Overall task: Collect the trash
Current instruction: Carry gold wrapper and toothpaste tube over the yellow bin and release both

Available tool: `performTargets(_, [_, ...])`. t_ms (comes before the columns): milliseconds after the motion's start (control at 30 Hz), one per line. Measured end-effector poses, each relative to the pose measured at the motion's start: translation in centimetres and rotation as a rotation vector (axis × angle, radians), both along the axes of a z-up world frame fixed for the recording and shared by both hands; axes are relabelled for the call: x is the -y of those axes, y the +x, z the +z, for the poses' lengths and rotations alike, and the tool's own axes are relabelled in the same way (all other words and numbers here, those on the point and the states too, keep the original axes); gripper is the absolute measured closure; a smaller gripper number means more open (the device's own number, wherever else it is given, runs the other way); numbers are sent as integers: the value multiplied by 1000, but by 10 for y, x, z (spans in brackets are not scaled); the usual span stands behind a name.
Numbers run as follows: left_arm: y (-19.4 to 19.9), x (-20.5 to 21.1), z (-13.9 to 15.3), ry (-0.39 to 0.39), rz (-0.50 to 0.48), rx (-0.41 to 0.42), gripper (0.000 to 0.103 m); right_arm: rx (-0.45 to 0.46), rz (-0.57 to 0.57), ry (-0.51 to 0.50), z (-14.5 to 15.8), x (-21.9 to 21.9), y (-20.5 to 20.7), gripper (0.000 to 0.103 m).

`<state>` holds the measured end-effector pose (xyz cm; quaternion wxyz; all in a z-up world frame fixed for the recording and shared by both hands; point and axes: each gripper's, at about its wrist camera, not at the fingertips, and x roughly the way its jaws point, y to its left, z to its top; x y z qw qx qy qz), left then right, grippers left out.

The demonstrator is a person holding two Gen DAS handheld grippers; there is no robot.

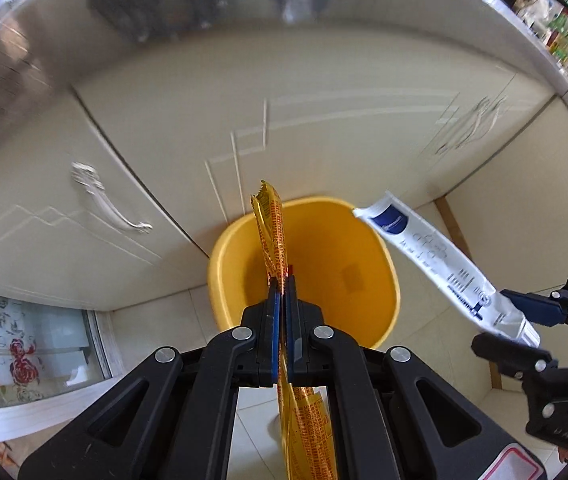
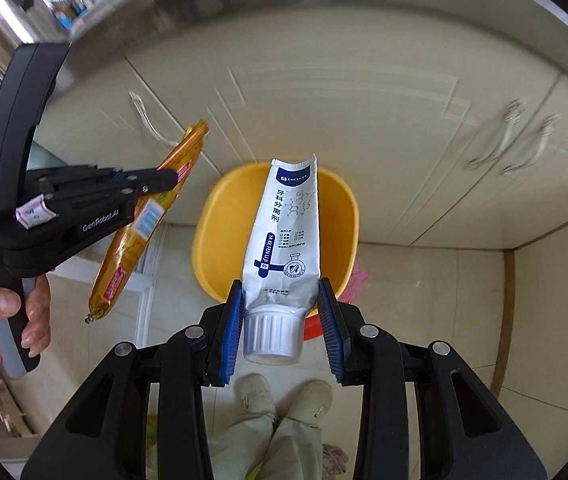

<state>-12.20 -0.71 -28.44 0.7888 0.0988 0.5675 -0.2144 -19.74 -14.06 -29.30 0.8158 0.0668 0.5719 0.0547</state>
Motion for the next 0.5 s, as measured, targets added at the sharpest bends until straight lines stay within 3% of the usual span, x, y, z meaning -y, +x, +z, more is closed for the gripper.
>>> performTargets(233, [17, 10, -57, 18, 8, -82, 100, -90, 5, 25, -54, 7, 33, 65])
performTargets(500, [31, 17, -96, 41, 9, -135, 100, -154, 8, 65, -98, 13, 56, 65])
